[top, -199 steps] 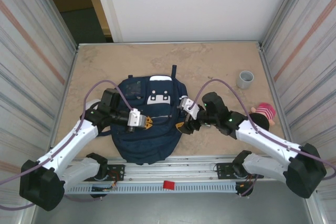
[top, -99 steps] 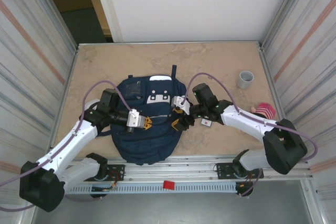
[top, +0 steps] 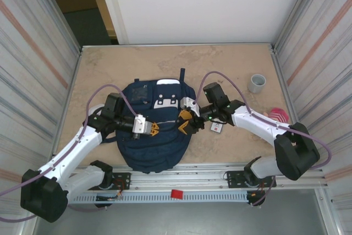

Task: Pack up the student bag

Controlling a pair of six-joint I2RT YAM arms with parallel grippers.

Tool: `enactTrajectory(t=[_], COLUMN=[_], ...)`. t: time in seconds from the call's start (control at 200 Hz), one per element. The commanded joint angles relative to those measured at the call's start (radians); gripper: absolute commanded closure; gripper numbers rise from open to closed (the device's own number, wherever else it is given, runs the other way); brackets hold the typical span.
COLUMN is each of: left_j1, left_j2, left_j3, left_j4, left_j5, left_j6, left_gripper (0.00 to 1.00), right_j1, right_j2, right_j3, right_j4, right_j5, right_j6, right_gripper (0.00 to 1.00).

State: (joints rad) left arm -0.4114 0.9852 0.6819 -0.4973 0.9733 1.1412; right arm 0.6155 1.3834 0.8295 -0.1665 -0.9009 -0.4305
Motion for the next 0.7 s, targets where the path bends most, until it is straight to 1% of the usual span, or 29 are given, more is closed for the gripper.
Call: enactTrajectory(t=[0.0, 0.055, 0.246, 0.356, 0.456, 0.561, 0.697], left_j1=[-0.001, -0.001, -0.001, -0.001, -0.001, -0.001, -0.001], left_j2=[-0.019, -0.019, -0.024, -0.025, -0.033, -0.052, -0.060], left_j3=[0.012, 0.013, 0.012, 0.007, -0.005, -0.023, -0.025], left_j4=[0.048, 0.048, 0.055, 0.086, 0.142, 0.218, 0.254], left_j5=[0.082, 0.083, 0.063, 0.032, -0.024, -0.069, -0.127], left_j6=[0.028, 0.027, 0.019, -0.010, -0.067, -0.134, -0.195], left_gripper=[1.00, 1.00, 1.00, 1.00, 1.00, 1.00, 1.00], right_j1=[0.003, 0.003, 0.003, 0.003, 0.004, 0.022, 0.067], right_j2=[0.021, 0.030, 0.033, 0.016, -0.008, -0.032, -0.047], right_j3=[0.045, 0.053, 0.063, 0.063, 0.063, 0.060, 0.062], right_j4=[0.020, 0.010, -0.063, -0.088, -0.097, -0.094, -0.088], right_j5=[-0.084, -0.090, -0.090, -0.074, -0.042, 0.004, 0.032], right_j6=[0.015, 0.013, 0.000, 0.004, 0.033, 0.074, 0.121], right_gripper=[0.47, 0.50, 0.67, 0.90, 1.00, 1.00, 1.00])
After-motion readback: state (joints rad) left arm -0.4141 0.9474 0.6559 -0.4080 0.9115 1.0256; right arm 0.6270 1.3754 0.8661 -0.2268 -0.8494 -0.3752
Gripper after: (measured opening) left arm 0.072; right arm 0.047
